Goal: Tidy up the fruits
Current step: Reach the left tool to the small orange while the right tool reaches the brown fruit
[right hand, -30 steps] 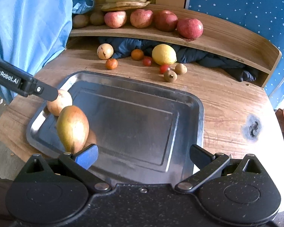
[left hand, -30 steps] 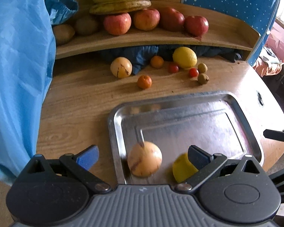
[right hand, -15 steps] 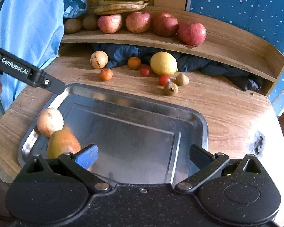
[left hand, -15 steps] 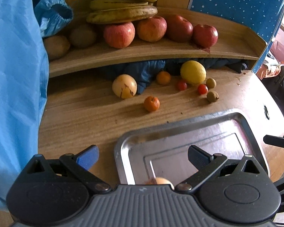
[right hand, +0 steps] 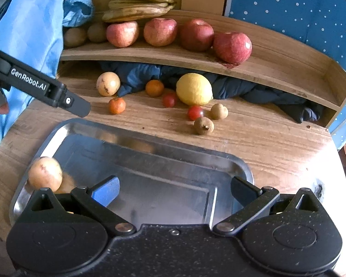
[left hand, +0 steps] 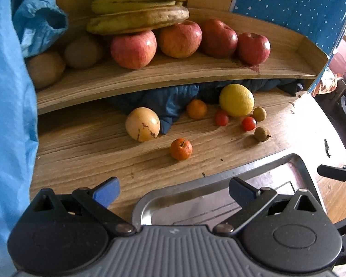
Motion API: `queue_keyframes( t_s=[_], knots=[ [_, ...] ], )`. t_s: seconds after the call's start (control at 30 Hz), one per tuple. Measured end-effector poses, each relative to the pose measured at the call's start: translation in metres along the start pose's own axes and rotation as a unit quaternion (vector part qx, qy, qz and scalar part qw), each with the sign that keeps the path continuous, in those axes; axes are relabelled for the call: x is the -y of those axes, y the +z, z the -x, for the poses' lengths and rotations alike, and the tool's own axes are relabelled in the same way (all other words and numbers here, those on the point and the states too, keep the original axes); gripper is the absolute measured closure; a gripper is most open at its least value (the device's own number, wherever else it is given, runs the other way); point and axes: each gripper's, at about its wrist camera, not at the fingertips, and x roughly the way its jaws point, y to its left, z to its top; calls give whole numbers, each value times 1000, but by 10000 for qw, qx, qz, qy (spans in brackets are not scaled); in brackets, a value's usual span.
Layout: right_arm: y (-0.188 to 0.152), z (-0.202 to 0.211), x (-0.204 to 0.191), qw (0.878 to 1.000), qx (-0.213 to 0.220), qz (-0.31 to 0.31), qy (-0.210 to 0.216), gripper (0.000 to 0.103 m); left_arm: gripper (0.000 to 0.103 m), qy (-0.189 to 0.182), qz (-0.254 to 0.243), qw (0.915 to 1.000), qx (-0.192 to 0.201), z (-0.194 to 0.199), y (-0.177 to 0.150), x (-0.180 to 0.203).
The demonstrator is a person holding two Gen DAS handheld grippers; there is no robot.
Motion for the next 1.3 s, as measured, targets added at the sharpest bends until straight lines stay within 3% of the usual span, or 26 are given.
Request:
queue_keyframes(
  t_s=[0.57, 1.13, 1.3],
  knots=[
    [21, -31, 8, 9987, -158, -362, -313, 1, 1, -260, -184, 9988, -368, -44, 25, -10],
    [39, -62, 25, 9960, -300, -654, -523, 1, 1, -373, -132, 9982, -442, -64, 34, -11],
    [44, -69, 27, 9958, -300, -681, -527, 5, 1, -483, -106, 9979, -418, -65, 33, -10]
  ],
)
